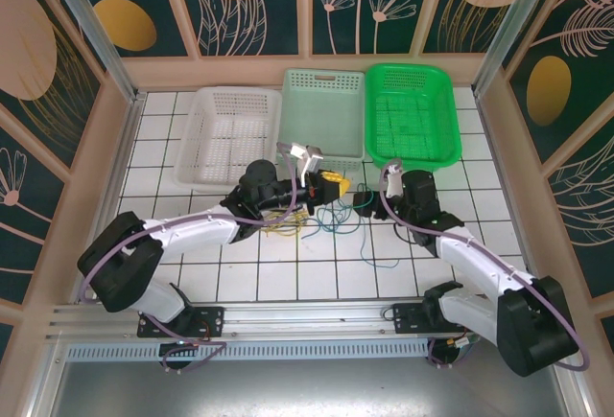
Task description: Untangle the cables
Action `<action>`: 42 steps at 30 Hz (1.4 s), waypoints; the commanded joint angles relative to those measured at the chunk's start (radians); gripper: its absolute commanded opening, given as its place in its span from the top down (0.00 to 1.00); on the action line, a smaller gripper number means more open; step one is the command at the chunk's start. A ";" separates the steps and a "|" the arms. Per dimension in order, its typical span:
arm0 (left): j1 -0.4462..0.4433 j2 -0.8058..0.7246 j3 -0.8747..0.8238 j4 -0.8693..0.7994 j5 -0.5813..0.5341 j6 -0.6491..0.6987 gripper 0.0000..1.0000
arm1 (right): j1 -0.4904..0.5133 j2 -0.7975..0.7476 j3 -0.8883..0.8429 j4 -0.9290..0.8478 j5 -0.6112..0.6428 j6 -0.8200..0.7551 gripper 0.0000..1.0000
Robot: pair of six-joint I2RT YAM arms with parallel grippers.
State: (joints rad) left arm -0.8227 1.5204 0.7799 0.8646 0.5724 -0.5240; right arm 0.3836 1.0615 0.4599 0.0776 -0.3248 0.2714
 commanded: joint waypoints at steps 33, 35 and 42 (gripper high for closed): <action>0.174 -0.236 -0.176 -0.025 -0.445 -0.139 1.00 | 0.050 0.046 0.115 -0.306 0.336 -0.002 1.00; 0.197 -0.307 -0.221 -0.037 -0.552 -0.140 1.00 | 0.059 0.055 0.132 -0.334 0.335 -0.010 1.00; 0.201 -0.431 -0.303 0.019 -0.727 -0.142 1.00 | 0.207 0.138 0.241 -0.378 0.311 -0.061 1.00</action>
State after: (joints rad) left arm -0.6392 1.1351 0.4969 0.8303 0.0078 -0.6872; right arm 0.5385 1.1584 0.6544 -0.2111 -0.0521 0.2405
